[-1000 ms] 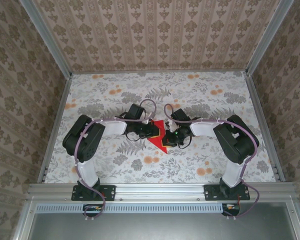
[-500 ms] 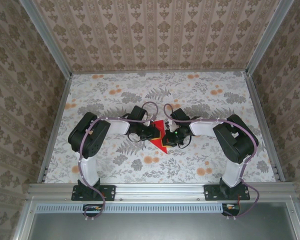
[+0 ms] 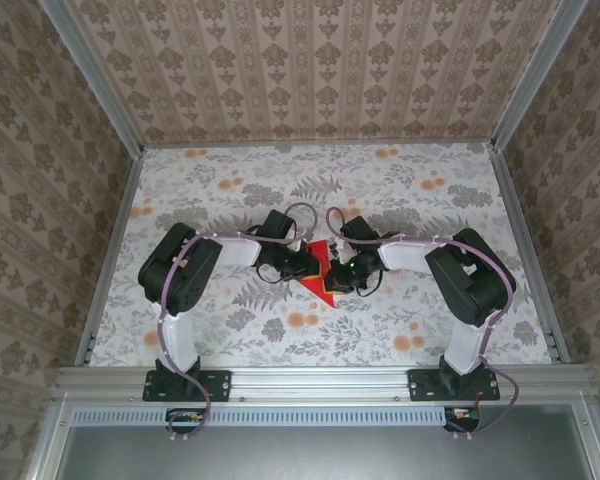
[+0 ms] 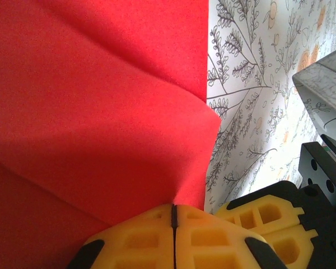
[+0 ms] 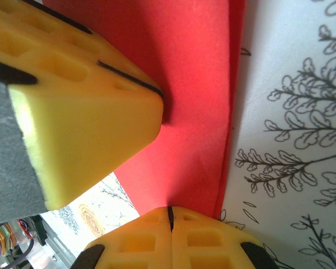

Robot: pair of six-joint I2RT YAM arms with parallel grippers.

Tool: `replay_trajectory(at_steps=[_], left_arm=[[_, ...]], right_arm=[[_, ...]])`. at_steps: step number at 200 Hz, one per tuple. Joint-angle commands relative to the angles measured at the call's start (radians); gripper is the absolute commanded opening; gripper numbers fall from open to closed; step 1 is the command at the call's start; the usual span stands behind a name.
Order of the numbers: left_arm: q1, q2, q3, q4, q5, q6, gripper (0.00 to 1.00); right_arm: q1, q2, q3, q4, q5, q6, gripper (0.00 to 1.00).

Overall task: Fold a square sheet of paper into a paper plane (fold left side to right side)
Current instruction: Fourth fold the wing at the center of the table.

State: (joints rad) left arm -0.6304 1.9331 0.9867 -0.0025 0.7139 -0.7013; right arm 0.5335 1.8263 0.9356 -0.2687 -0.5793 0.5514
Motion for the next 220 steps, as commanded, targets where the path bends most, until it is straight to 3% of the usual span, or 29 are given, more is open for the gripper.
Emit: replay_trajectory(at_steps=[1, 220], left_arm=[[0.032, 0.03, 0.025, -0.022, -0.064, 0.04, 0.07], [0.167, 0.121, 0.184, -0.118, -0.045, 0.159, 0.07]], right_arm=[[-0.006, 0.078, -0.044, -0.15, 0.182, -0.019, 0.0], [-0.006, 0.074, -0.053, -0.17, 0.174, -0.026, 0.0]])
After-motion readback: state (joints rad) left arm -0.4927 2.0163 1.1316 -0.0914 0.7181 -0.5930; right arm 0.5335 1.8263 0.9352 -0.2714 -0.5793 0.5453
